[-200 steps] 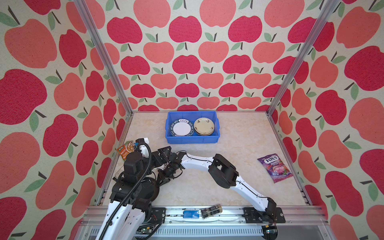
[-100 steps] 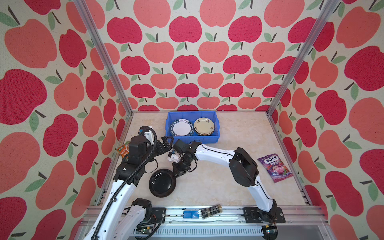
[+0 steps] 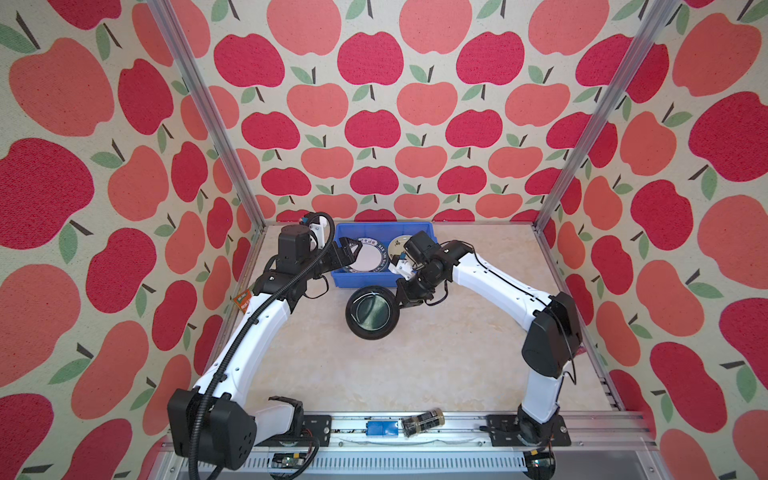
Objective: Place the plates into the plastic bin on the countertop
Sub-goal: 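Grasp the black plate rim with the right gripper and lift it toward the bin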
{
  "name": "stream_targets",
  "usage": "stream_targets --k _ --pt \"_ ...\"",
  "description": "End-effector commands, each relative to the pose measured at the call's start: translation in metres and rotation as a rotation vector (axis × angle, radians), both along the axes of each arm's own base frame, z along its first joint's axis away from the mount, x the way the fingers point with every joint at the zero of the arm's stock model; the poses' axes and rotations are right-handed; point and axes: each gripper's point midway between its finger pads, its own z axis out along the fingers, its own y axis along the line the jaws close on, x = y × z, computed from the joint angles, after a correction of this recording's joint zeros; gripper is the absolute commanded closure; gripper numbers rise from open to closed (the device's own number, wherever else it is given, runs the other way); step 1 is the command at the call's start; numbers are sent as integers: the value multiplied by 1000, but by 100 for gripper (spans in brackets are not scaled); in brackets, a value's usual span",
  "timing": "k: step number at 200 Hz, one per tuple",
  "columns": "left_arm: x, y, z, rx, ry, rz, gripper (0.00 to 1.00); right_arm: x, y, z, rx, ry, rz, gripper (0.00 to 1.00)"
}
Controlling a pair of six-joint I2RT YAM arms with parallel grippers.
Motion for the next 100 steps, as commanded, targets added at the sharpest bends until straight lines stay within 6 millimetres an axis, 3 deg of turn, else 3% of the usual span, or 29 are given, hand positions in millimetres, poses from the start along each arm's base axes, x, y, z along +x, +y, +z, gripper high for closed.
stream_targets --k 1,30,65,100 --pt "16 -9 16 -10 -59 -59 17 29 -24 14 32 -30 -78 100" --pt "40 -18 -2 -43 -11 -80 46 78 -39 25 155 -45 -241 100" --pt "60 -31 -25 -96 30 -109 48 125 -45 27 281 -25 -353 100" --pt "72 -47 -40 -106 48 -144 51 155 -45 27 389 21 -423 100"
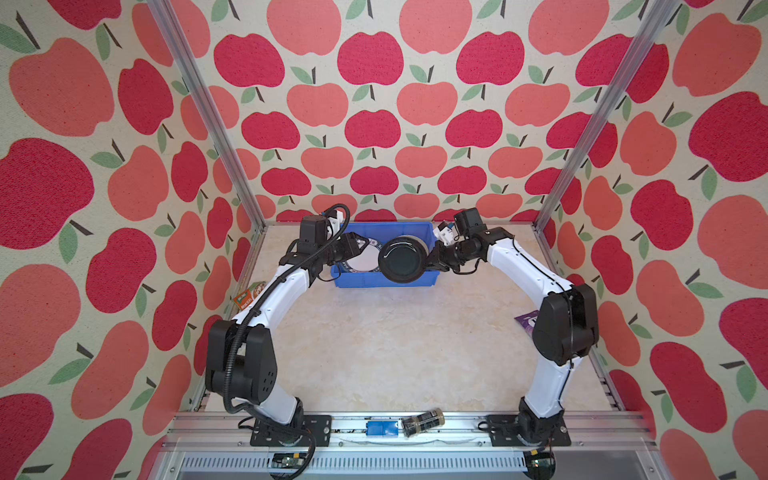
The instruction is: Place the plates into the plastic bin on the countertop
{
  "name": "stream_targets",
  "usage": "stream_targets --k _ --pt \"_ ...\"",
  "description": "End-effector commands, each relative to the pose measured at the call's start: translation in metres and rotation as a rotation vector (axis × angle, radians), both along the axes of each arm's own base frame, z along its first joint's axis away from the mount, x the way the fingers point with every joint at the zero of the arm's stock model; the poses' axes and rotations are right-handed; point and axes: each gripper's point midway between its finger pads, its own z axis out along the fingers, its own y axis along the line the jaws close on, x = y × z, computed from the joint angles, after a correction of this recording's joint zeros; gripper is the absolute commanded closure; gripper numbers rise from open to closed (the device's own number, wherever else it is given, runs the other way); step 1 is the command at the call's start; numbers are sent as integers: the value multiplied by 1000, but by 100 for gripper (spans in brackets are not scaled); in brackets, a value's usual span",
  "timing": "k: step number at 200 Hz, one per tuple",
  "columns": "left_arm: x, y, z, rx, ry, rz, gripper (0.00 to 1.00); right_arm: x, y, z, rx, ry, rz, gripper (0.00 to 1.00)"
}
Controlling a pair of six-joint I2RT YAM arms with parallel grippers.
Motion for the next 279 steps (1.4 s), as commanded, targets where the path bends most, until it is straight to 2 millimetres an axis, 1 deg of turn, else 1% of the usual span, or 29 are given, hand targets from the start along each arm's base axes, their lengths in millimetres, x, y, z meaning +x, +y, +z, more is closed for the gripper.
stream_targets --k 1,21,48,54,74,108,140,150,159,168,182,228,249,263,268,279 --pt "11 -15 24 -47 -74 -46 51 22 13 12 152 17 -29 100" --pt "16 -23 16 -59 -63 -58 52 33 11 10 172 21 -56 100" --pt "22 -32 11 -79 -57 -73 55 40 15 12 198 27 -59 100" --pt "23 -33 8 -79 -50 -77 57 41 15 13 203 27 -58 100" --pt "27 -36 2 -81 -30 -79 64 42 17 16 213 27 -54 100" --pt "34 -39 -8 -79 -7 -82 65 41 15 13 208 21 -67 100" --pt "40 -43 -13 -85 6 -89 66 37 14 10 210 27 -67 100" --pt "42 -44 -14 -85 7 -89 71 36 13 11 209 27 -67 100" --pt "43 -46 -15 -86 10 -92 72 36 13 10 210 25 -68 100" --pt "45 -46 -17 -87 17 -90 79 35 13 11 211 23 -69 100" --pt "46 -48 -19 -91 25 -94 86 34 13 10 207 22 -67 100" --pt "48 -58 -30 -90 53 -113 86 34 14 10 212 18 -66 100" --pt "49 -59 -32 -85 59 -109 87 34 14 9 209 17 -67 100" --pt "50 -57 -34 -82 63 -102 93 34 14 9 209 16 -63 100" --pt "50 -57 -34 -81 63 -100 100 33 14 9 210 16 -61 100" --pt "52 -57 -36 -79 66 -98 100 34 13 6 207 18 -62 100"
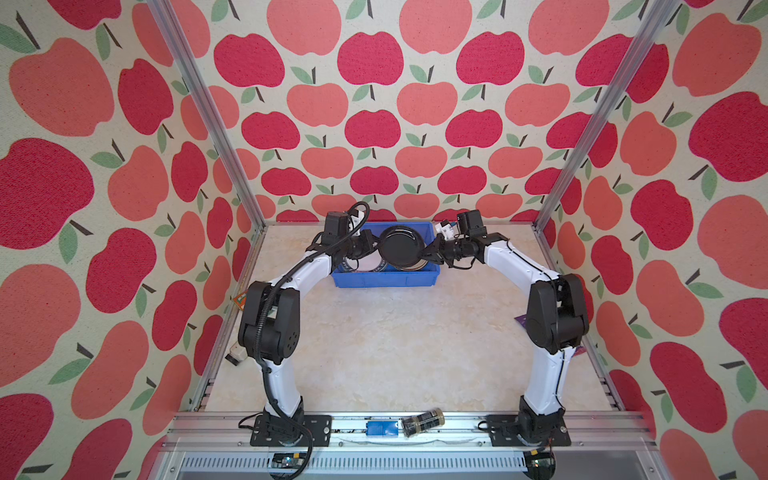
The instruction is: Place the plates into the plastic bin on the countertop
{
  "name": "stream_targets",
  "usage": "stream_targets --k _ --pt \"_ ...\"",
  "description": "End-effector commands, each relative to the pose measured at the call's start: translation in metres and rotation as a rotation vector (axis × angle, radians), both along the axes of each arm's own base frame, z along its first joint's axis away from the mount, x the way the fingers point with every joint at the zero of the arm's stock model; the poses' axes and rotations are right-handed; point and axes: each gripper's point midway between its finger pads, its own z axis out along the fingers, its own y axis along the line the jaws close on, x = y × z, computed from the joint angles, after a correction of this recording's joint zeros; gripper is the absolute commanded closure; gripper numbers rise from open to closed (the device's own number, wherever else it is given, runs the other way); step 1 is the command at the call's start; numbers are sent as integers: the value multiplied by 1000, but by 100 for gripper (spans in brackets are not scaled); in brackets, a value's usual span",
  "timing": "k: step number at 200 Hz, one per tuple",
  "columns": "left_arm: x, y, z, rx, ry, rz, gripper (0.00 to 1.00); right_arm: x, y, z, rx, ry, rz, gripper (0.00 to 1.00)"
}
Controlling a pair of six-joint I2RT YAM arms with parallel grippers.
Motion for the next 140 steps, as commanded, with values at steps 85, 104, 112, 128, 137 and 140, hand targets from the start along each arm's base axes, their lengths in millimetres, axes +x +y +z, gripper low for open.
stream_targets --k 85,104,112,128,137,140 --pt "36 -18 -13 12 33 -16 100 15 -81 12 -101 -72 -246 69" --pt "45 -24 -23 46 38 -14 100 15 -100 17 -102 -89 -296 68" --pt "49 -27 -28 60 44 -18 100 15 -106 16 -102 -90 -310 68" --pt "54 -32 -40 92 62 -16 100 12 -112 16 -98 -90 -323 68" --pt "56 -34 -46 103 68 -17 100 11 -114 15 -96 -87 -326 68" --pt "57 -35 -48 108 71 -15 100 10 -114 15 -95 -87 -325 68"
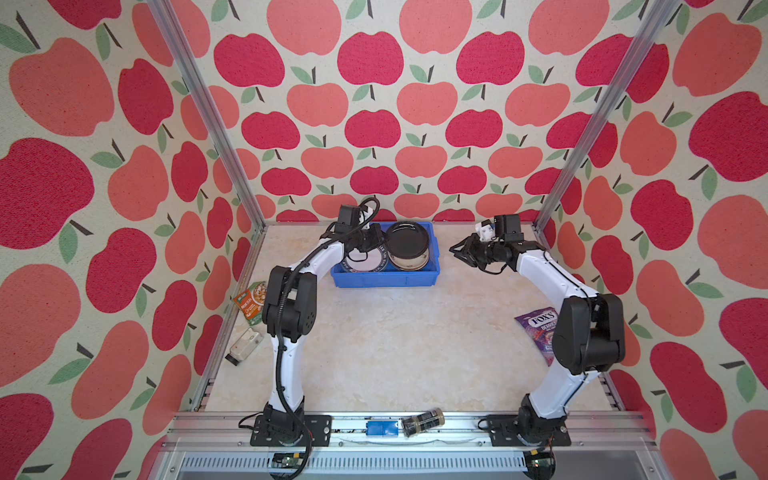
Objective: Place the plates into the plastic bin on the countertop
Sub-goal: 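Lower the black plate into the bin onto the cream plate with the left gripper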
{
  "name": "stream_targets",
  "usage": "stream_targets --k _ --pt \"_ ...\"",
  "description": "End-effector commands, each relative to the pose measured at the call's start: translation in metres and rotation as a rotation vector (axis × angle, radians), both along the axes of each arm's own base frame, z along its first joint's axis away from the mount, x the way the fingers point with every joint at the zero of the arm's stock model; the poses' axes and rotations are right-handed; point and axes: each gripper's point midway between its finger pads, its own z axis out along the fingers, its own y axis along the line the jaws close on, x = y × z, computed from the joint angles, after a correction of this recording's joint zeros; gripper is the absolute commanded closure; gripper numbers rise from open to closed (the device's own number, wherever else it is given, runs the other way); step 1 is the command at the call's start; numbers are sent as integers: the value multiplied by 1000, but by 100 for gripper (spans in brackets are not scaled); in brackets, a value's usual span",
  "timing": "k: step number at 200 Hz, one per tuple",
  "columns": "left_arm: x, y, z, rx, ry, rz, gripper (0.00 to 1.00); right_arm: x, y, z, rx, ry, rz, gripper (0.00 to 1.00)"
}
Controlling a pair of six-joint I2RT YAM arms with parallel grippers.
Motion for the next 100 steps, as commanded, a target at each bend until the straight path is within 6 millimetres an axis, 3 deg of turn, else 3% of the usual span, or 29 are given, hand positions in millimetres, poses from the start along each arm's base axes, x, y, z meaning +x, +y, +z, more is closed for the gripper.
stream_targets --k 1,32,100 --pt "4 -7 -15 54 20 -7 100 -4 -3 3 1 -18 -19 68" --pt "9 -16 -32 82 32 -14 100 -6 -3 2 12 -19 -16 68" --pt "20 -14 -62 111 63 13 100 -4 -5 -2 41 -9 -15 68"
